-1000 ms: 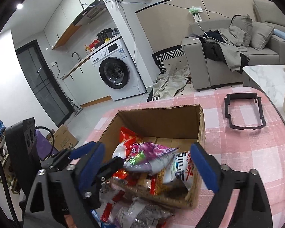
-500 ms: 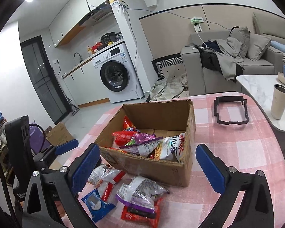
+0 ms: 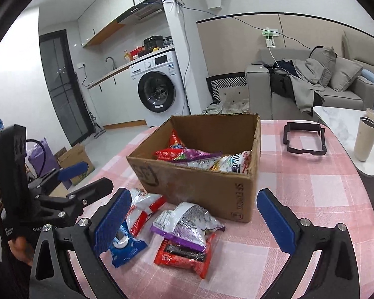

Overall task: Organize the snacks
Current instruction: 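Withdraw both tools and lower them toward the remaining snacks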

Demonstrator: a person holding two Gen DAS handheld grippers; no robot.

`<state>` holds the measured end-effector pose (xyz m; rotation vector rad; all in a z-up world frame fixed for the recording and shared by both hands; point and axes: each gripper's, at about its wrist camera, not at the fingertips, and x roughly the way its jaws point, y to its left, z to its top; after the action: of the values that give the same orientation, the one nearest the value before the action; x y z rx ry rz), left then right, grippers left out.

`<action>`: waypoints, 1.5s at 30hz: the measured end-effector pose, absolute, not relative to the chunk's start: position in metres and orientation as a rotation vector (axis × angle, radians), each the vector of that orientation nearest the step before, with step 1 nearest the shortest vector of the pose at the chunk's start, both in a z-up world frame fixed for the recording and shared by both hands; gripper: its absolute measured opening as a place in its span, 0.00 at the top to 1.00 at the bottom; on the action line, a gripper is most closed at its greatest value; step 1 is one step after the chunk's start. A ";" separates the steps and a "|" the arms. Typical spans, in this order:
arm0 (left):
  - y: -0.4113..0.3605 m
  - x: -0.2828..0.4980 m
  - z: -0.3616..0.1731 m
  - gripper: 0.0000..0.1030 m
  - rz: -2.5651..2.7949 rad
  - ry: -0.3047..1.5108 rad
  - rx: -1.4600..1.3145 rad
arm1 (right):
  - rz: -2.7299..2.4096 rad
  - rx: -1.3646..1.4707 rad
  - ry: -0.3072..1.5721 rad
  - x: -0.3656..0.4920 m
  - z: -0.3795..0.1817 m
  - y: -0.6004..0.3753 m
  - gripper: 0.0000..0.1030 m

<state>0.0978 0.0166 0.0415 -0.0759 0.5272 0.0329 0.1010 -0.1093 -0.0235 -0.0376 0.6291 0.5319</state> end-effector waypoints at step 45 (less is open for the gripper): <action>0.017 0.093 -0.020 0.01 -0.002 0.721 -0.007 | 0.529 -0.111 0.965 0.121 -0.107 -0.091 0.01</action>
<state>0.0929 0.0173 -0.0200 -0.0074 0.7208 -0.0023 0.1211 -0.0905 -0.1069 -0.1105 0.9653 0.5295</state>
